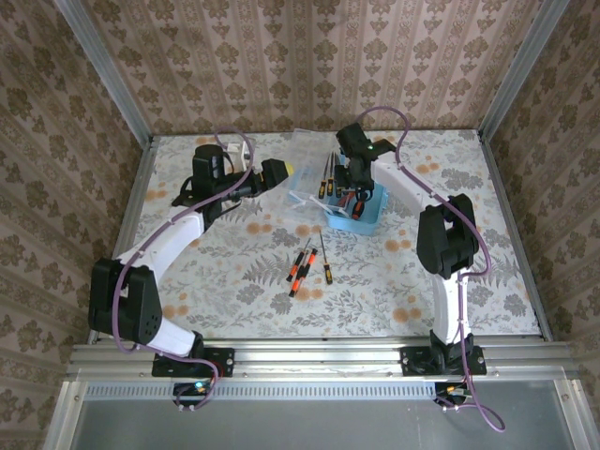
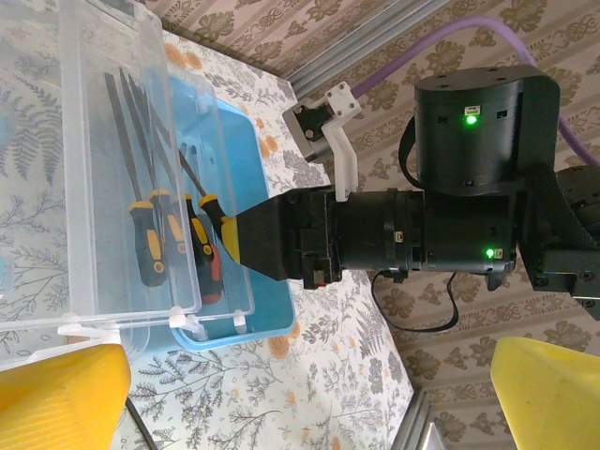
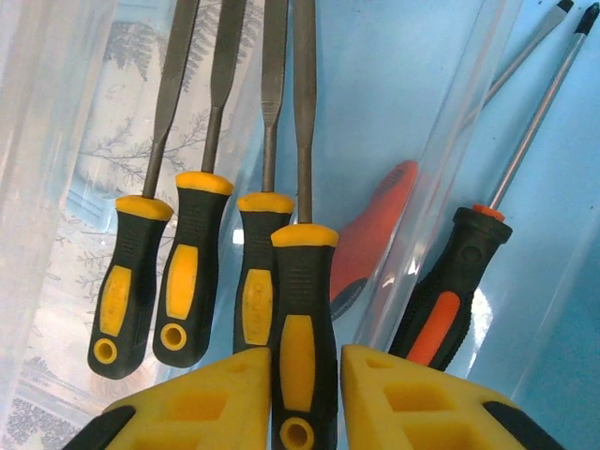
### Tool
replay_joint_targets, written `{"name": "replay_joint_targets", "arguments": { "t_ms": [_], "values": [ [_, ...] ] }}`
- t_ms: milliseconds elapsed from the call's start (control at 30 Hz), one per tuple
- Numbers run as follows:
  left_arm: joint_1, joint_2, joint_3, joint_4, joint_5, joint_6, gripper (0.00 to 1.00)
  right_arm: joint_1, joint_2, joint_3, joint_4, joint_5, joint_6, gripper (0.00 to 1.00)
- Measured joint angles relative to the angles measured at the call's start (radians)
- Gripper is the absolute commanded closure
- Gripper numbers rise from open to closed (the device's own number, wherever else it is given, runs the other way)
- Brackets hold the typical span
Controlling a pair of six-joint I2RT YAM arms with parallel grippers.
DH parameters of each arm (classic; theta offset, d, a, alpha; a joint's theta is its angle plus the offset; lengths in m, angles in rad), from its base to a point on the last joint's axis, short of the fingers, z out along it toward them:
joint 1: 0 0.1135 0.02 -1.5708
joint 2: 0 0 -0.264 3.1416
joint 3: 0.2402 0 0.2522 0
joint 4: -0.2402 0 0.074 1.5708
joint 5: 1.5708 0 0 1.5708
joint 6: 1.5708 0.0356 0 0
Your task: Pack the tool kit
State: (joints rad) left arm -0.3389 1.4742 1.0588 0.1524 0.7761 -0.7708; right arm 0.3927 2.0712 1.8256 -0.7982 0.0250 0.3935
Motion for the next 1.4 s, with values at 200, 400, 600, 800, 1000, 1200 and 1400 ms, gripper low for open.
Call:
{"name": "replay_joint_targets", "arguments": {
  "t_ms": [200,400,600,800,1000,1200,1400],
  "values": [
    [0.0,-0.004,0.0,-0.001,-0.005,0.0,0.0,0.006,0.0,0.008,-0.006,-0.002,0.005,0.62],
    [0.001,-0.008,0.0,-0.007,-0.022,0.004,0.0,0.019,-0.047,-0.021,-0.012,0.015,0.007,0.62],
    [0.023,-0.06,0.028,-0.209,-0.214,0.082,0.0,0.135,-0.323,-0.259,0.015,0.132,0.048,0.62],
    [0.131,-0.111,0.084,-0.404,-0.444,0.136,0.0,0.347,-0.519,-0.532,0.069,0.183,0.153,0.53],
    [0.196,-0.126,0.083,-0.428,-0.493,0.135,0.0,0.423,-0.421,-0.707,0.148,0.113,0.222,0.47],
    [0.192,-0.126,0.083,-0.446,-0.493,0.135,0.0,0.426,-0.294,-0.708,0.203,0.072,0.24,0.5],
    [0.19,-0.126,0.083,-0.448,-0.493,0.135,0.0,0.426,-0.228,-0.679,0.198,0.083,0.247,0.67]
  ]
}}
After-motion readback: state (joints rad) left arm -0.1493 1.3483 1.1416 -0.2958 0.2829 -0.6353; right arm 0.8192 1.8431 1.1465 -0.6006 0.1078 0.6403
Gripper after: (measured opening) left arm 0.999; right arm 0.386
